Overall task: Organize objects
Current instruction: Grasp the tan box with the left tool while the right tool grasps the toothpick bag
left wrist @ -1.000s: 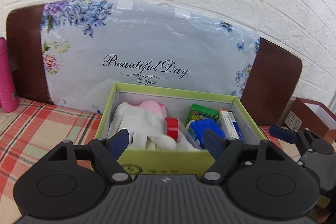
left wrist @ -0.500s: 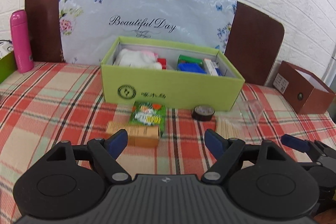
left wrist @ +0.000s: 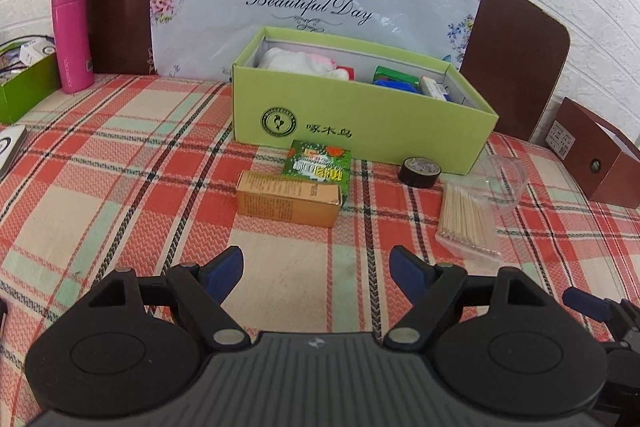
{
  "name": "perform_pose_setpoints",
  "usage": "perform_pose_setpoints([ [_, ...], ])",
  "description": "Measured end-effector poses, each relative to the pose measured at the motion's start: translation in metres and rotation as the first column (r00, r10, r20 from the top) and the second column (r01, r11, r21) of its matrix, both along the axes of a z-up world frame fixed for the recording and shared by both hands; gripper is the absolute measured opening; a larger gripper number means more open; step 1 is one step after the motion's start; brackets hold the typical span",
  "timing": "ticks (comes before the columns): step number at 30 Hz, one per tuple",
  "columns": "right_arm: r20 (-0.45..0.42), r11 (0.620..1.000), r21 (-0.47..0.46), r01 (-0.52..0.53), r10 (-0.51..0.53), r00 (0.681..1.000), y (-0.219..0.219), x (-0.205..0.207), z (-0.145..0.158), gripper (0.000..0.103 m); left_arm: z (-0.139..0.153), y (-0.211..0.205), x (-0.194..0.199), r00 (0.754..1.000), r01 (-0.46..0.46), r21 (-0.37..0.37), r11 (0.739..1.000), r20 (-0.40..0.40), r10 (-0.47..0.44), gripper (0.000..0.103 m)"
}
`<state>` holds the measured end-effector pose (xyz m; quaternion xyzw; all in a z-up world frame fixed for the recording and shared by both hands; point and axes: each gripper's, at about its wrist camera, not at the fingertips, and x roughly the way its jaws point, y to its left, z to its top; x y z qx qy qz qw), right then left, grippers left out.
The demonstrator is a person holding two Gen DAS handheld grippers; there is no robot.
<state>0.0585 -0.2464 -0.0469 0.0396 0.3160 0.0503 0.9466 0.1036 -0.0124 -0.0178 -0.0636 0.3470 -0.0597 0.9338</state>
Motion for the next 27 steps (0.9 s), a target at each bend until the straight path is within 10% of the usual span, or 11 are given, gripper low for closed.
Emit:
perform_pose_setpoints([
  [18,-0.058,0.999,-0.034,0.021,-0.023,0.998,0.007,-0.002,-0.016,0.103,-0.007,0.020,0.087,0.993,-0.115,-0.116,0.986,-0.027,0.113,0.083],
  [27,-0.066,0.999,-0.033,0.020,-0.022,0.998,0.007,0.000,-0.018,0.103,-0.022,0.029,0.082,0.985,-0.166,-0.009,0.986,-0.046,0.165,0.083],
])
